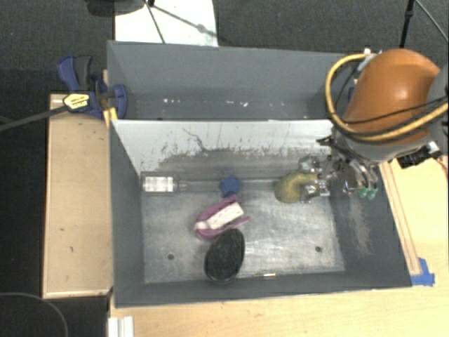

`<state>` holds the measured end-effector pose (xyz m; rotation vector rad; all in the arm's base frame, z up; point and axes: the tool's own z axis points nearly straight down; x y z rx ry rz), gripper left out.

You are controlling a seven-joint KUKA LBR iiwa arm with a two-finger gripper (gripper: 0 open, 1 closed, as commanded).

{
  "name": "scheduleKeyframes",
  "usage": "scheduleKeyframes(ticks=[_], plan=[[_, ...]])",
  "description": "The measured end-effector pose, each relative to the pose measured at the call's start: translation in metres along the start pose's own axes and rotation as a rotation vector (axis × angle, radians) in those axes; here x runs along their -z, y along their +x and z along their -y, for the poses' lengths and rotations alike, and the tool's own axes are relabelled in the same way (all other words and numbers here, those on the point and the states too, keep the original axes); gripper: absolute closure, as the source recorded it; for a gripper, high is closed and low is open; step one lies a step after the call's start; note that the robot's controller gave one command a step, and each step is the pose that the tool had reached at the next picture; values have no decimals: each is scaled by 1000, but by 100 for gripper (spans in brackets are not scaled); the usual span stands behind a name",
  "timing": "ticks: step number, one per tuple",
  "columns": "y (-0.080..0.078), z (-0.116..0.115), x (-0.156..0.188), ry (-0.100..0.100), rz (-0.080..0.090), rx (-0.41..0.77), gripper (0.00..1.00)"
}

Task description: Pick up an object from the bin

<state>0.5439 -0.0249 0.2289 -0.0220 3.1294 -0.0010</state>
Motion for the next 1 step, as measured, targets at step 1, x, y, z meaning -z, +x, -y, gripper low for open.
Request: scheduleKeyframes(ticks=[1], plan=[[12, -9, 5, -1, -11, 19, 100]])
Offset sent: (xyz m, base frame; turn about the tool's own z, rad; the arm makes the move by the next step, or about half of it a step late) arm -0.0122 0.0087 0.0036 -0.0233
